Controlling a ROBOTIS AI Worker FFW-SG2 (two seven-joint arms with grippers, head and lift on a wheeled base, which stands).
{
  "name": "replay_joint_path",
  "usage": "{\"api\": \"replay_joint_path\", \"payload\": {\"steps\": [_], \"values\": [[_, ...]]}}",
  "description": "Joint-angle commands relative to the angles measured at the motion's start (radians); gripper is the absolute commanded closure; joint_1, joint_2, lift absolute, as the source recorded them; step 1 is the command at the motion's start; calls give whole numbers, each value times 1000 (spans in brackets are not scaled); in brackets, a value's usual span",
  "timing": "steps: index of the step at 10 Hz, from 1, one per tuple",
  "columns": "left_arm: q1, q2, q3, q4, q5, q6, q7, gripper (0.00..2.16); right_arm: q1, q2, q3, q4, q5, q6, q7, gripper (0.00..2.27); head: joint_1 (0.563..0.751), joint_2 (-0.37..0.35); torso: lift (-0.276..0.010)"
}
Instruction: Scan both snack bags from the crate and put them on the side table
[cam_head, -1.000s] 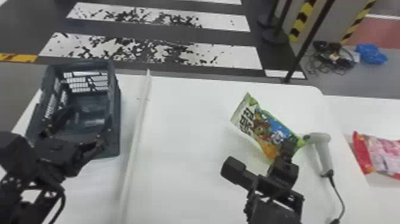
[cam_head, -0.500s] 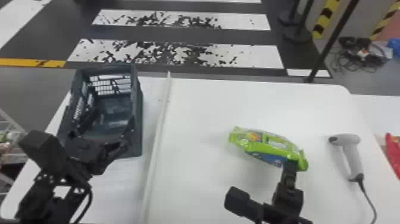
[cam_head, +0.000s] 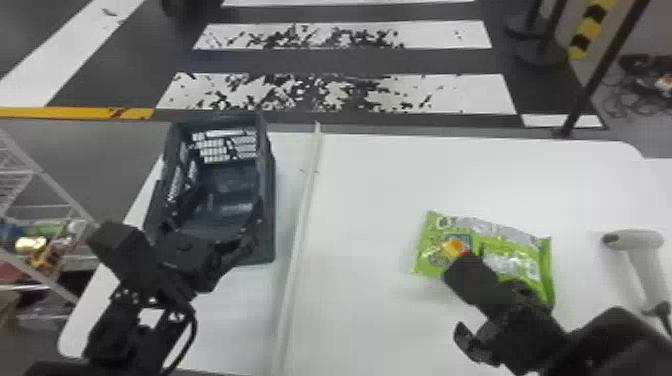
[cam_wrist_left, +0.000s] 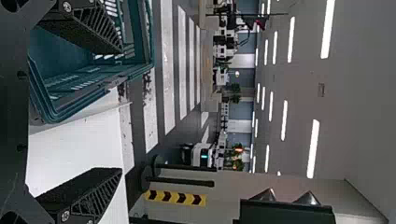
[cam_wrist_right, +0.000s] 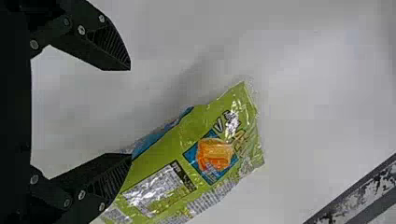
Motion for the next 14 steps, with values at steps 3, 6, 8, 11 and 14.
{"api": "replay_joint_path", "payload": {"steps": [3, 6, 8, 11, 14], "values": [[3, -2, 6, 2, 5, -9, -5, 100, 26, 47, -243, -48, -275, -82, 37, 1322, 695, 127, -87], [5, -3, 8, 5, 5, -9, -8, 100, 18, 78, -281, 44, -338, -232, 58, 2250, 695, 151, -87], [8, -6, 9, 5, 7, -9, -8, 100, -23, 102, -263, 135, -336, -257, 86, 2250, 695, 164, -87], [12, -8, 13, 5, 5, -9, -8, 100, -92, 128, -232, 245, -335, -260, 107, 2250, 695, 183, -87], [12, -6, 14, 5, 7, -9, -8, 100, -178, 156, -206, 346, -321, -272, 103, 2250, 695, 193, -87]]}}
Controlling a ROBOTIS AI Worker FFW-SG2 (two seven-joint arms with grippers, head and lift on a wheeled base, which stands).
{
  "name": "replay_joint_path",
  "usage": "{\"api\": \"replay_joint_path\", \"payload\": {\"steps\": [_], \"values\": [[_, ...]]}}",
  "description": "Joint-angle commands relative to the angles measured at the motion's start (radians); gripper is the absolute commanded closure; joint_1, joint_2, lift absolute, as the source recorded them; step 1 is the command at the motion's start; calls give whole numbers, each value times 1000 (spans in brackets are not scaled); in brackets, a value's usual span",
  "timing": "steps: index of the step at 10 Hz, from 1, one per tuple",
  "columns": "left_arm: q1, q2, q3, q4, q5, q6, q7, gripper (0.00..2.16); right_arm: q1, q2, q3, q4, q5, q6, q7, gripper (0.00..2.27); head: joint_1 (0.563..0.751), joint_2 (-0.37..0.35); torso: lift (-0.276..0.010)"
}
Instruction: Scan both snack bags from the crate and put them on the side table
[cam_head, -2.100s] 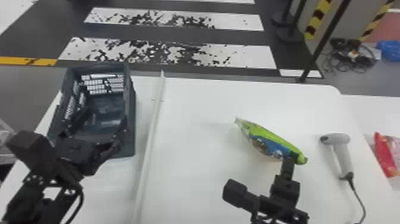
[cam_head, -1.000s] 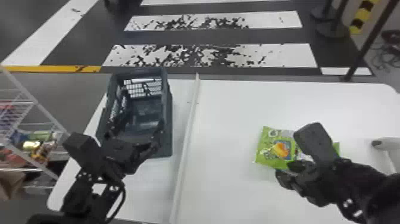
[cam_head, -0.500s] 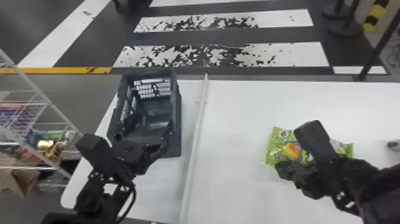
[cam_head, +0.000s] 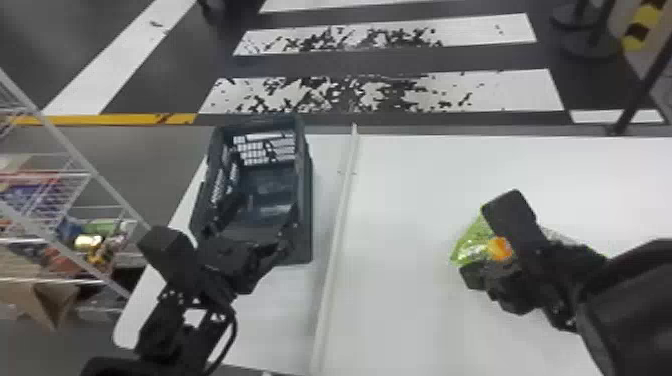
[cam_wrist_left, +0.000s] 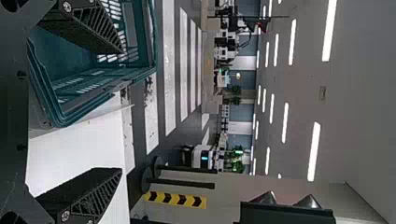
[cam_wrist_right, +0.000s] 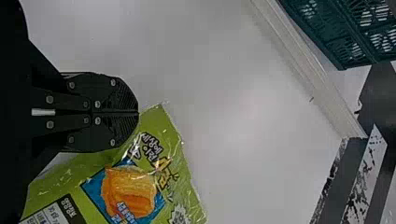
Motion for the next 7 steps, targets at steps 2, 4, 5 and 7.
{"api": "replay_joint_path", "payload": {"steps": [2, 4, 5, 7], "values": [[2, 0, 4, 1, 0, 0, 0, 100, -68, 30, 5, 72, 12, -13, -16, 2250, 695, 194, -87], [2, -2, 4, -1, 0, 0, -5, 100, -105, 44, 8, 133, 16, -53, -36, 2250, 695, 189, -87], [2, -2, 4, 1, 0, 0, -5, 100, -109, 52, 7, 161, 18, -83, -56, 2250, 695, 184, -87], [2, -3, 4, 7, 0, 0, -6, 100, -122, 70, 5, 201, 20, -117, -93, 2246, 695, 180, -87]]}}
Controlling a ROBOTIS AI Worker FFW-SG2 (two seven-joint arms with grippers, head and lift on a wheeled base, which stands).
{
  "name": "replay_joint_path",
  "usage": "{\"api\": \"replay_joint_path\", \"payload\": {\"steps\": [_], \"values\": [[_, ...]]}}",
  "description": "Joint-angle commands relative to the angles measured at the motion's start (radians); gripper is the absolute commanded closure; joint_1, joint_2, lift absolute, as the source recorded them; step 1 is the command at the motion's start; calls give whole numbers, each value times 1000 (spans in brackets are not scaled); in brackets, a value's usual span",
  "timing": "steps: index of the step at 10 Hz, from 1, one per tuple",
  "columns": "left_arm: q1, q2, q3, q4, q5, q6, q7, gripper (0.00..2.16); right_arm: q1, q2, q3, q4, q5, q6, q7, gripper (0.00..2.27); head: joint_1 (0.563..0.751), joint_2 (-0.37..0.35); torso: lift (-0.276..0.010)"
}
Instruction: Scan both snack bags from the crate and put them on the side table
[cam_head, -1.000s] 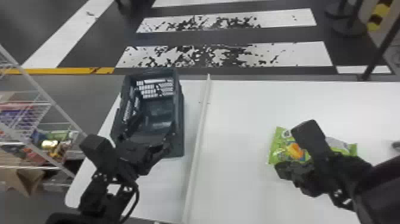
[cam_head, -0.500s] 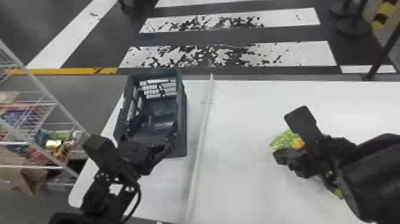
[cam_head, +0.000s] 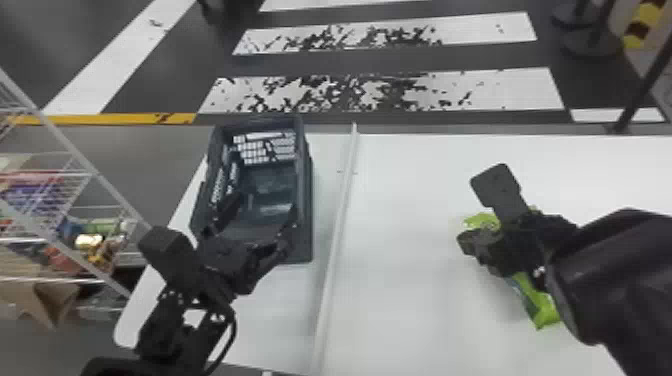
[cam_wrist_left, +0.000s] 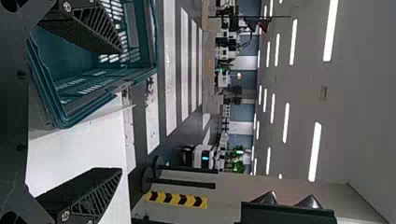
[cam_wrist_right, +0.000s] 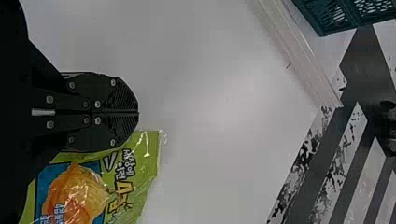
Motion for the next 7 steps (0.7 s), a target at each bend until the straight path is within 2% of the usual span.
{"api": "replay_joint_path", "payload": {"steps": [1, 3, 7], "values": [[0, 0, 0, 5, 0, 0, 0, 100, -7, 5, -1, 28, 1, -31, -18, 2246, 695, 179, -87], [-2, 0, 0, 11, 0, -3, 0, 100, -17, 5, -10, 49, 2, -46, -47, 2246, 695, 172, -87], [-6, 1, 0, 26, 2, -15, -2, 100, -30, -3, -28, 74, 24, -65, -50, 2246, 695, 149, -87]]}}
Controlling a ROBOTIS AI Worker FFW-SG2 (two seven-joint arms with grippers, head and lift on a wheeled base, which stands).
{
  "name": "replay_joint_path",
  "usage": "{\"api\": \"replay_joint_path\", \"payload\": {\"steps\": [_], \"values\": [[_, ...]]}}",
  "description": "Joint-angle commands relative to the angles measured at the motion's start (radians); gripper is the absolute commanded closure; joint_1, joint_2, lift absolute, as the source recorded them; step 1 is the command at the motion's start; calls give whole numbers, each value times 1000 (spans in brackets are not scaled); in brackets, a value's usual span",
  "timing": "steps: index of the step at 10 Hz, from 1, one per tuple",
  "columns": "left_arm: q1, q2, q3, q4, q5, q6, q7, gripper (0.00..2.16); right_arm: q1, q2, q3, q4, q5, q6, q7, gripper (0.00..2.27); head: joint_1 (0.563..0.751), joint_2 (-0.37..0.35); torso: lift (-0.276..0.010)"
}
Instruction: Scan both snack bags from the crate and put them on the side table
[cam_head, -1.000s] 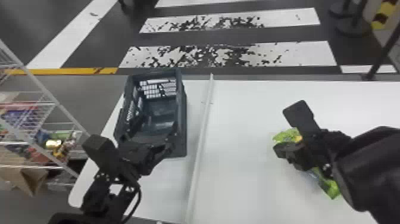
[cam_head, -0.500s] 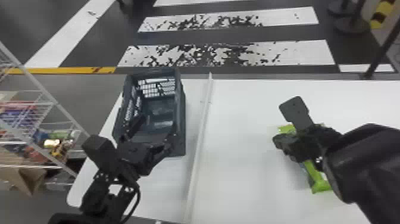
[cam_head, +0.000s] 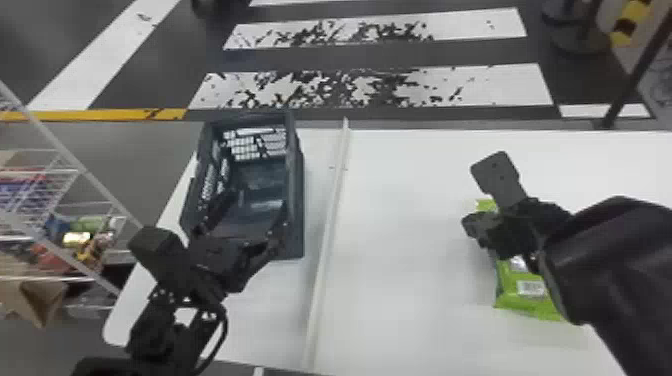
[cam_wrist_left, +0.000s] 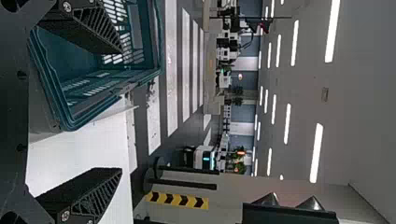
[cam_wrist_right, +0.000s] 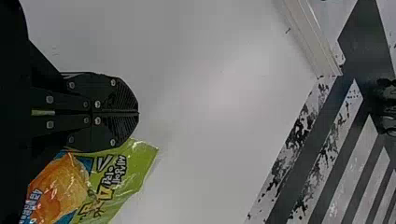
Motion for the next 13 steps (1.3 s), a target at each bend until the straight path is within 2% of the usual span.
{"api": "replay_joint_path", "payload": {"steps": [1, 3, 6, 8, 13], "values": [[-3, 0, 0, 3, 0, 0, 0, 100, -1, -3, -13, 3, 0, 0, 4, 2246, 695, 143, -87], [-6, 2, 0, 5, 3, 0, 0, 100, 36, -1, -31, -85, -33, 31, 17, 2246, 695, 137, -87], [-6, 6, 0, 3, 5, 0, 0, 100, 110, -11, -74, -306, -30, 258, 64, 2246, 695, 157, -87], [-10, 10, 0, 5, 23, 0, -5, 100, 180, -27, -99, -377, -32, 294, 96, 2246, 695, 151, -87], [1, 13, -2, -4, 23, -9, -6, 100, 206, -30, -97, -343, -7, 267, 98, 2246, 695, 140, -87]]}}
